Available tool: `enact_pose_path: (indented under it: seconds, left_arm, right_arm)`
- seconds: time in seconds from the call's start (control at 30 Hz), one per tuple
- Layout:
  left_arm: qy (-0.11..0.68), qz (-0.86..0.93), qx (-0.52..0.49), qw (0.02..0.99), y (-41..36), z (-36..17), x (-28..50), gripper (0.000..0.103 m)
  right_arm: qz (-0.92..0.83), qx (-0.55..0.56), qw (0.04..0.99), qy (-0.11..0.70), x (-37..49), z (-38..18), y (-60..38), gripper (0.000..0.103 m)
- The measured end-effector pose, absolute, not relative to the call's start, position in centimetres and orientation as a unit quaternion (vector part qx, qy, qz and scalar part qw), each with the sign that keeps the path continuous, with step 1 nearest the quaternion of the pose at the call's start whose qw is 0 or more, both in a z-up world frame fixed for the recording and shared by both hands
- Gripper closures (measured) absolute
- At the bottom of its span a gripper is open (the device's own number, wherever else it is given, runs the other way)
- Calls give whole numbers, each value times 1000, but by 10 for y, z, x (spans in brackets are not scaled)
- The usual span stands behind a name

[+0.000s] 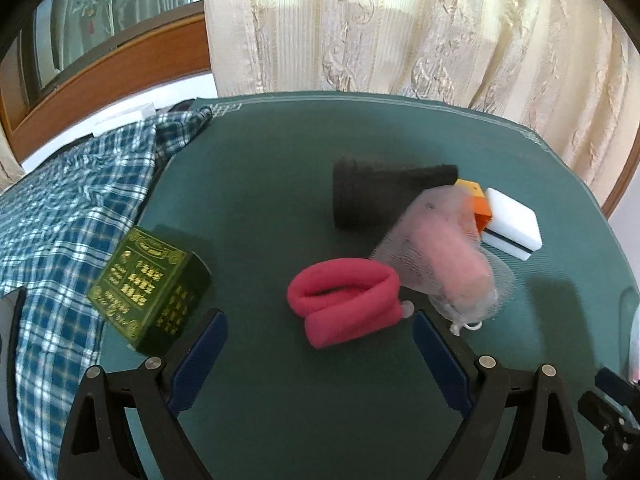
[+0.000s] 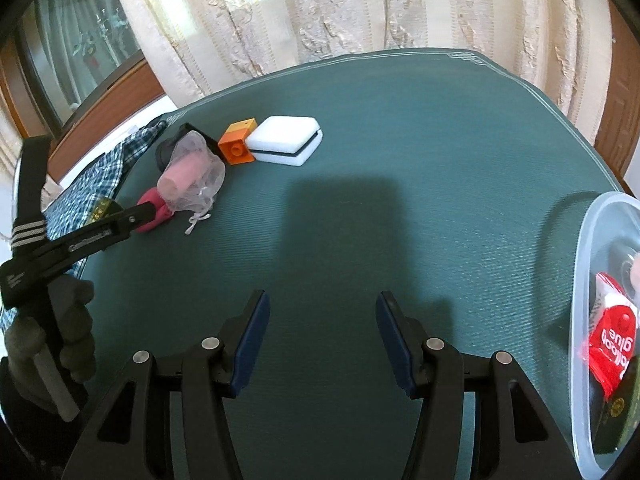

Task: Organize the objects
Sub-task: 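Move both grippers back toward the remaining pink foam and mesh bag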

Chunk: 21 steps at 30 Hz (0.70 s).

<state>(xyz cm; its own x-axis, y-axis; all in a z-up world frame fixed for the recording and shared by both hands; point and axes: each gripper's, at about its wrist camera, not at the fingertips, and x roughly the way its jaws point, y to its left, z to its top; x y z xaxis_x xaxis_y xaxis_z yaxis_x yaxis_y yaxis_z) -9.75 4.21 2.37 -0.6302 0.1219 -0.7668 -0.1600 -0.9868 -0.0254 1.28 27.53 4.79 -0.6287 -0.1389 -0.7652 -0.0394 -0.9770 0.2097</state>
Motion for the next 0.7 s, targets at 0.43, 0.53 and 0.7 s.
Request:
enact_pose_path:
  seconds: [0.43, 0.53, 0.7]
  left_arm:
    - [11, 894, -439, 89, 39, 14, -116, 5]
    - [11, 895, -437, 89, 39, 15, -114, 5]
    - [28, 898, -429, 95, 45, 16, -108, 24]
  right_arm:
    - [-892, 441, 38, -93, 3, 43, 261, 46]
    - [-891, 444, 40, -92, 2, 43, 257, 46]
    - [-891, 444, 42, -87, 1, 44, 252, 46]
